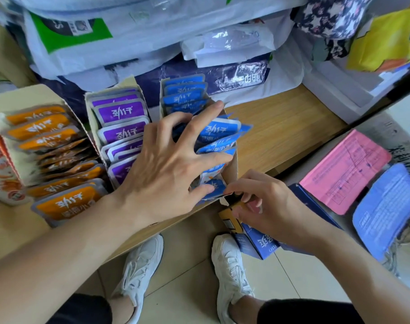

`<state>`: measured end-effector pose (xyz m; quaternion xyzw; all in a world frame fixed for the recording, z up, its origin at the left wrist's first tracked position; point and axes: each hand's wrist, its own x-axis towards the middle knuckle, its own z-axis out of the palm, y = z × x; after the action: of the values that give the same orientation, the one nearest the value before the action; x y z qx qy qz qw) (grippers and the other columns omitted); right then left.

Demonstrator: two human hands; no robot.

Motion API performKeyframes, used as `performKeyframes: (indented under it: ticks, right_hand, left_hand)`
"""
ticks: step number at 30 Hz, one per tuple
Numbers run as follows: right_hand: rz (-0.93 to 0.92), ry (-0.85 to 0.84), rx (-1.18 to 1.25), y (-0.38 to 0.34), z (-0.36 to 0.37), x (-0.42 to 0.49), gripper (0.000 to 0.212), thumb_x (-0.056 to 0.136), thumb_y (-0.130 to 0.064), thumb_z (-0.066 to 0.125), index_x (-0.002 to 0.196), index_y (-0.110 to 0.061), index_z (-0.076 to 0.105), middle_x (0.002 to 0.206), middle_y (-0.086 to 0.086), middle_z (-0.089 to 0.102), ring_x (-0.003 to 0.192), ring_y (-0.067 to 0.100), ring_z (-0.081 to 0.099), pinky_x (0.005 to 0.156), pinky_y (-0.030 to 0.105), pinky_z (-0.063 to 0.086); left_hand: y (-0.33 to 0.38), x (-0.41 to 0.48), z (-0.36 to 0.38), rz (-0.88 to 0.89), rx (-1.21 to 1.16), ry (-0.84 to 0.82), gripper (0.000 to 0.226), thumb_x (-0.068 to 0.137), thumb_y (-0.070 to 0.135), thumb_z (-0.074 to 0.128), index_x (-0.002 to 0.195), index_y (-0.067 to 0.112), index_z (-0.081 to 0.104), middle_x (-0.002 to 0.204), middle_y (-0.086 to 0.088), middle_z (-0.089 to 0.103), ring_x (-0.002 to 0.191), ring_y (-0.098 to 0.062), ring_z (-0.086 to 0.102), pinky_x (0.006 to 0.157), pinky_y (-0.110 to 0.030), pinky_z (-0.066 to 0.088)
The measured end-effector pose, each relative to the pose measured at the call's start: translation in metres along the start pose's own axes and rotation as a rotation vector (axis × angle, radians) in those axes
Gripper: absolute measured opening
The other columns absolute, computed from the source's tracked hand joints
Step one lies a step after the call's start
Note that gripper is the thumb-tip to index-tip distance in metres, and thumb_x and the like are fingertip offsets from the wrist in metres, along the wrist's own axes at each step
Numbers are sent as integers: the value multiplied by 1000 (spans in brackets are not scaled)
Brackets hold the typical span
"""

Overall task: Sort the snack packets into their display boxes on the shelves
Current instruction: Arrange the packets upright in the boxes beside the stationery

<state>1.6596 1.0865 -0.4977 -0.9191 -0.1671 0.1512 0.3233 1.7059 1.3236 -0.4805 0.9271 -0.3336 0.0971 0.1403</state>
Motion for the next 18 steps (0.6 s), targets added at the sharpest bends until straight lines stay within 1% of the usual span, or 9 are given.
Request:
performKeyframes:
  ticks: [2,5,6,7,9,12,15,18]
  right_hand:
    - [-11,-22,8,1,-1,2,38,82,-22,80,116,-33,68,97,-20,50,88,9,57,71,13,42]
    - [-13,-48,26,1,-3,5,37,81,-23,80,115,-33,68,95,-16,50,85,11,55,70,11,41]
    - [-14,-54,36,0,-3,6,36,81,-22,80,114,-33,69,93,-15,50,83,11,54,69,10,41]
    - [-13,-61,48,-1,-3,7,34,81,-22,80,112,-32,69,92,-14,50,82,10,54,69,10,41]
    - [-20,-76,54,-3,-3,8,31,81,-22,79,108,-33,69,89,-13,50,80,11,53,68,10,41]
    - [-18,-107,-8,-7,-4,8,27,82,-30,76,106,-38,66,85,-15,49,79,10,52,66,15,41]
    - [-24,-110,-93,-12,-6,9,26,83,-40,72,109,-41,66,81,-15,48,78,5,51,66,22,44]
    - [-30,-103,-163,-17,-8,9,33,84,-45,68,117,-44,66,84,-14,47,76,1,48,68,26,45]
  left_hand:
    - [0,0,2,-10,8,-10,54,69,58,73,121,44,65,168,-5,12,133,-37,25,100,-55,35]
    - [1,2,0,-21,13,-22,59,68,67,59,123,45,63,168,-4,8,134,-36,24,101,-55,35]
    - [1,2,-1,-23,18,-27,61,67,68,57,123,46,63,168,-4,7,134,-36,24,101,-55,35]
    - [1,2,-1,-24,21,-32,63,66,70,59,124,47,62,168,-4,6,134,-36,24,101,-55,35]
    - [1,1,-1,-27,19,-45,67,62,70,68,125,47,61,168,-4,5,134,-36,23,102,-56,34]
    - [3,2,-2,-40,11,-64,73,59,70,74,127,49,59,169,-3,2,135,-36,23,103,-56,34]
    - [4,2,-3,-43,1,-71,75,57,68,77,128,49,59,169,-3,2,135,-36,22,103,-57,33]
    - [5,3,-4,-48,5,-76,77,57,68,79,128,49,59,169,-3,3,134,-36,23,102,-57,35]
